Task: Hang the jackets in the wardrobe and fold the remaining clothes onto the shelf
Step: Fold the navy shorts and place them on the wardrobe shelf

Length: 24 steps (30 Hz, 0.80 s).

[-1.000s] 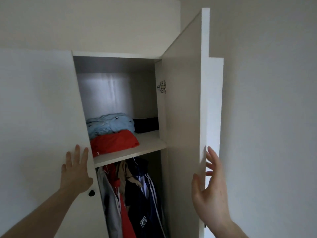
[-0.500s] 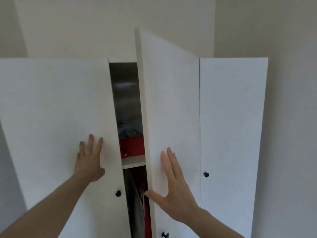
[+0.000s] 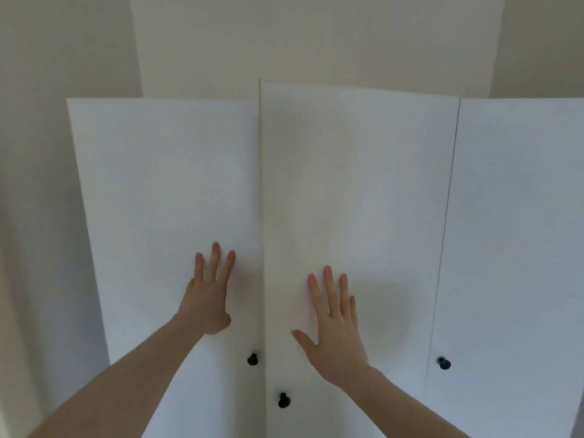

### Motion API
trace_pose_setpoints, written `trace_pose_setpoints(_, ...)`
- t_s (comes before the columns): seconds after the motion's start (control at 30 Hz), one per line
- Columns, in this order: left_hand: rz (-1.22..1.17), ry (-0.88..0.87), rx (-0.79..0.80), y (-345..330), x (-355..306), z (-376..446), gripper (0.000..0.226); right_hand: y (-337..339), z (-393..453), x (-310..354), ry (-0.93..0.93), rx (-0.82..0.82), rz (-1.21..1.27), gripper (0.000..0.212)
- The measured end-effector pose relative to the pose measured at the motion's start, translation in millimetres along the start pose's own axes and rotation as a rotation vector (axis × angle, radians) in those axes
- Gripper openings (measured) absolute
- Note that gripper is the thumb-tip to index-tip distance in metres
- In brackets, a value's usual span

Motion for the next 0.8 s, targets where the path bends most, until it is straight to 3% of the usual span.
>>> trace_pose_setpoints(0.37, 0.053, 0.028, 0.033, -9.0, -4.5, 4.4, 0.136, -30.2, 19.2, -22.2, -0.003, 0.130, -0.120, 0.104)
trace_pose_setpoints(0.8, 0.082, 0.089, 0.063, -14.6, -9.1, 3.5, 0.132, -42.7, 30.8, -31.6, -0.040, 0.176, -0.135, 0.103)
Point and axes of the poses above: each hand's wrist, its own z-axis towards the middle knuckle, its own y-axis out of the back of the hand, x = y × z, the point moved 8 cm from there along z, towards the middle knuckle, and after that the axes turned 10 degrees about z, right-handed, at the moved point
